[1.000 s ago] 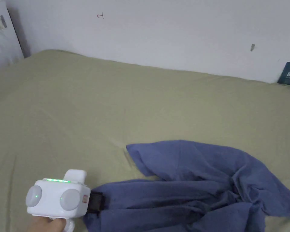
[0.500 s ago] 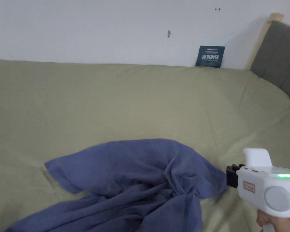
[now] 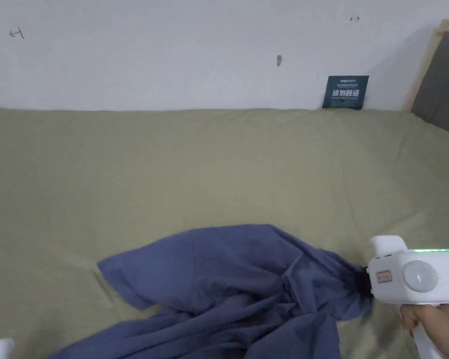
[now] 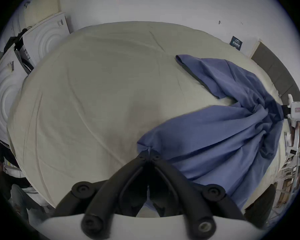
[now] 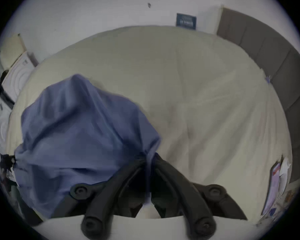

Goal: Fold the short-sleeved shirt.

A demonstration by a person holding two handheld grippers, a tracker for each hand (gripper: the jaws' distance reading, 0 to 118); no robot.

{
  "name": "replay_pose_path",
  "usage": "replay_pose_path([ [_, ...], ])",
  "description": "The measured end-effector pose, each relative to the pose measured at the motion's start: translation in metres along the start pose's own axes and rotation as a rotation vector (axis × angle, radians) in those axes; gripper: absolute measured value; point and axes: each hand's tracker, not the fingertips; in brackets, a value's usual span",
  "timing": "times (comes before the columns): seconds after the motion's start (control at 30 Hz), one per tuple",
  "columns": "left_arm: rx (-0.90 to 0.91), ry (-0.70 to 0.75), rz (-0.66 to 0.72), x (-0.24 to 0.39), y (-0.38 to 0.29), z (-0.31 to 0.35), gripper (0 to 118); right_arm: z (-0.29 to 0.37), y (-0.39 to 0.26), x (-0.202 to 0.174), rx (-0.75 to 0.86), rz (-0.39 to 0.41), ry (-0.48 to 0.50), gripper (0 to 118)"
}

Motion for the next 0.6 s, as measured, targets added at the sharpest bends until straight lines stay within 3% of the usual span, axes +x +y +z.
replay_pose_path([
  [0.07, 0.069, -0.018, 0.043, -0.01, 0.007, 0.022, 0, 0.04, 0.002, 0.005, 0.046, -0.008, 0.065, 4],
  [0.13, 0.13, -0.064, 0.097, -0.021, 0.02, 0.053, 0, 0.085, 0.008, 0.011, 0.145, 0.007, 0.034, 4],
  [0.37, 0.396, 0.066, 0.036, -0.047, 0.072, 0.173, 0, 0.236, 0.033, 0.024, 0.356, 0.023, 0.032, 4],
  [0.6, 0.55, 0.105, 0.053, -0.051, 0.115, 0.253, 0, 0.314, 0.043, 0.036, 0.506, -0.022, 0.021, 4],
])
